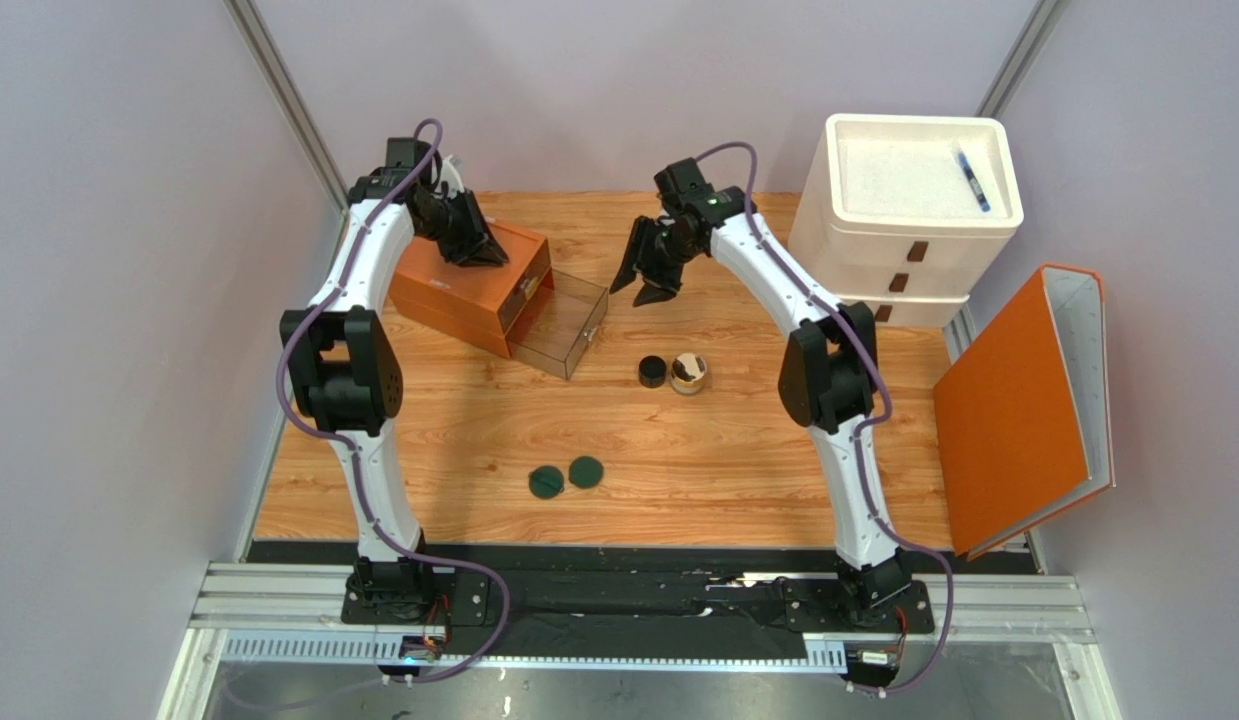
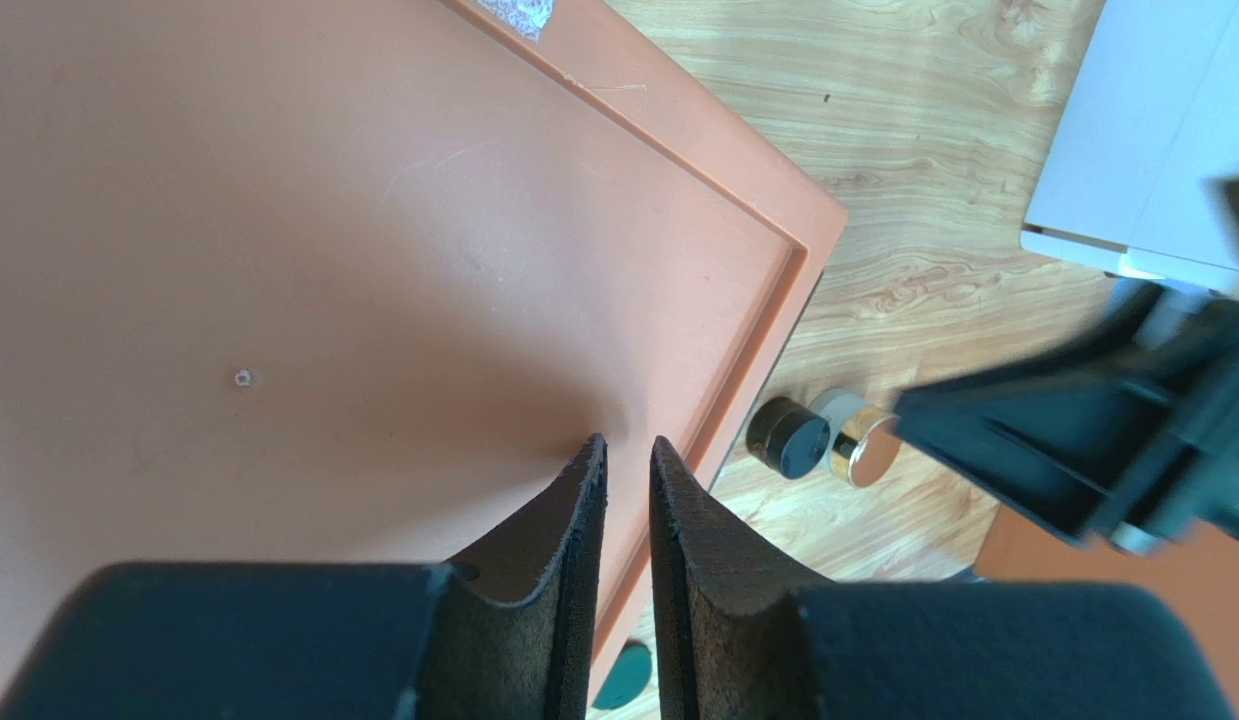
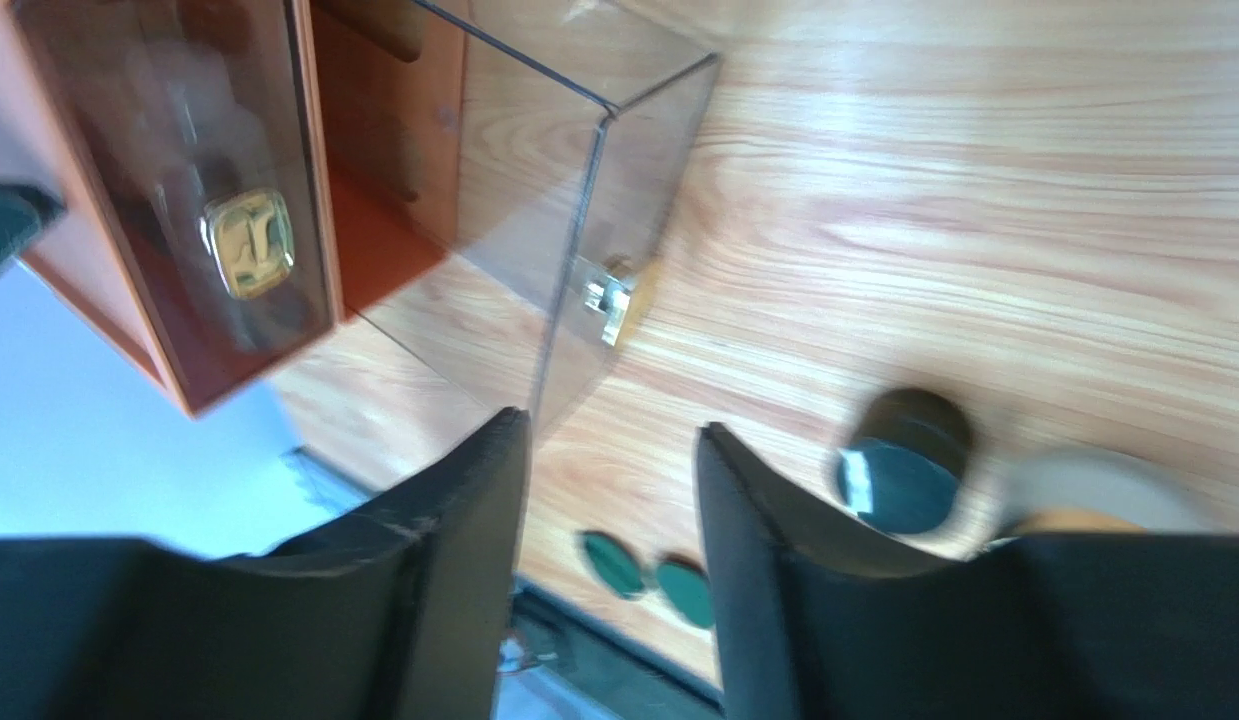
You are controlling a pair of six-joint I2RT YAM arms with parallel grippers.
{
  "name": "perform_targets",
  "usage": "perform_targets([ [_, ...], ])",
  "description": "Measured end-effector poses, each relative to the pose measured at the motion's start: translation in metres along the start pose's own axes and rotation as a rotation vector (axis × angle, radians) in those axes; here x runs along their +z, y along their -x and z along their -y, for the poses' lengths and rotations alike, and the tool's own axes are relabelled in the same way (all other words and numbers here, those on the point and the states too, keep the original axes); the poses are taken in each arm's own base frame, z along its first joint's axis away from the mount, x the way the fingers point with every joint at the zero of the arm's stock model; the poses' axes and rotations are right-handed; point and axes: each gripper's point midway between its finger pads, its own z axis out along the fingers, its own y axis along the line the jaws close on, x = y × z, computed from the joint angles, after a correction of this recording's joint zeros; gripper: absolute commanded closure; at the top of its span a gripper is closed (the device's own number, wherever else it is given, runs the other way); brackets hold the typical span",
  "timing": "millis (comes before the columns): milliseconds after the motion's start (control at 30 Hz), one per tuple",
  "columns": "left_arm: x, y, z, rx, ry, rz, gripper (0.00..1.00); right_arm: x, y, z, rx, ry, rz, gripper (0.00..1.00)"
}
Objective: Organize the makeup
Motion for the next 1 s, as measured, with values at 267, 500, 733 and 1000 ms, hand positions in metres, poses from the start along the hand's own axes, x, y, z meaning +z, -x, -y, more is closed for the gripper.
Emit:
perform_targets([
  [267,0.0,0.0,0.0,0.006,-0.001,-0.001,0.76,-0.055,-0.016,0.069,-0.215,-0.262,0.036,0.36],
  [500,-0.002,-0.004,-0.001,0.007,0.003,-0.004,0.76,-0.042,-0.054,0.142,-0.262,-0.463,-0.132,0.36],
  [733,-0.004,-0.007,-0.001,0.009,0.005,-0.007,0.76,-0.034,-0.059,0.149,-0.275,-0.46,-0.167,0.36],
  [1000,-0.004,-0.008,-0.002,0.009,0.005,-0.008,0.76,-0.028,-0.066,0.144,-0.266,-0.413,-0.203,0.36],
])
